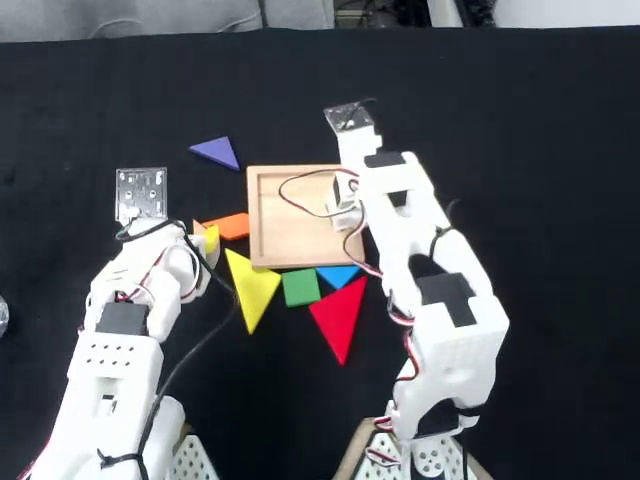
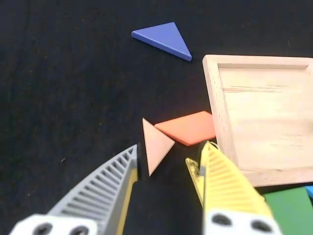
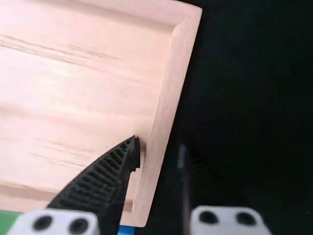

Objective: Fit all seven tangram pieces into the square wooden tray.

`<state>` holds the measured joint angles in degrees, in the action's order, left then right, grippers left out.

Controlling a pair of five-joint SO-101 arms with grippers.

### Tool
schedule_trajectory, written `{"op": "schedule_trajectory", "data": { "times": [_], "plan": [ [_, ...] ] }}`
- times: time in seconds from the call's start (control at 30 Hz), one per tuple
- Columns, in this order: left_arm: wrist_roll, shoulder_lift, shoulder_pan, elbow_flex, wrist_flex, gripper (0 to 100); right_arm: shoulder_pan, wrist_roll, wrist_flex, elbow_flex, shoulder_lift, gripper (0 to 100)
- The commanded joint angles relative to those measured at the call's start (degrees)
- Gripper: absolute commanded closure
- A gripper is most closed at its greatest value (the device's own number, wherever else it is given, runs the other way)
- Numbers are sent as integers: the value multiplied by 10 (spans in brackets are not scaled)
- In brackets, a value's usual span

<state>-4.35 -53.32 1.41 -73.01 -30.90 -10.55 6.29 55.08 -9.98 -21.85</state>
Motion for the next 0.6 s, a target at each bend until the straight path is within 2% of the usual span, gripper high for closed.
{"op": "schedule_trajectory", "data": {
  "times": [0.0,0.1,0.37,0.57],
  "plan": [
    [-4,-13,-6,4,12,791,-4,1,6,23,3,986],
    [-4,-12,-3,4,13,791,12,1,21,22,4,957],
    [-4,-10,-3,3,13,791,108,2,48,21,6,987],
    [-4,-10,-2,3,13,791,98,2,72,20,6,987]
  ]
}}
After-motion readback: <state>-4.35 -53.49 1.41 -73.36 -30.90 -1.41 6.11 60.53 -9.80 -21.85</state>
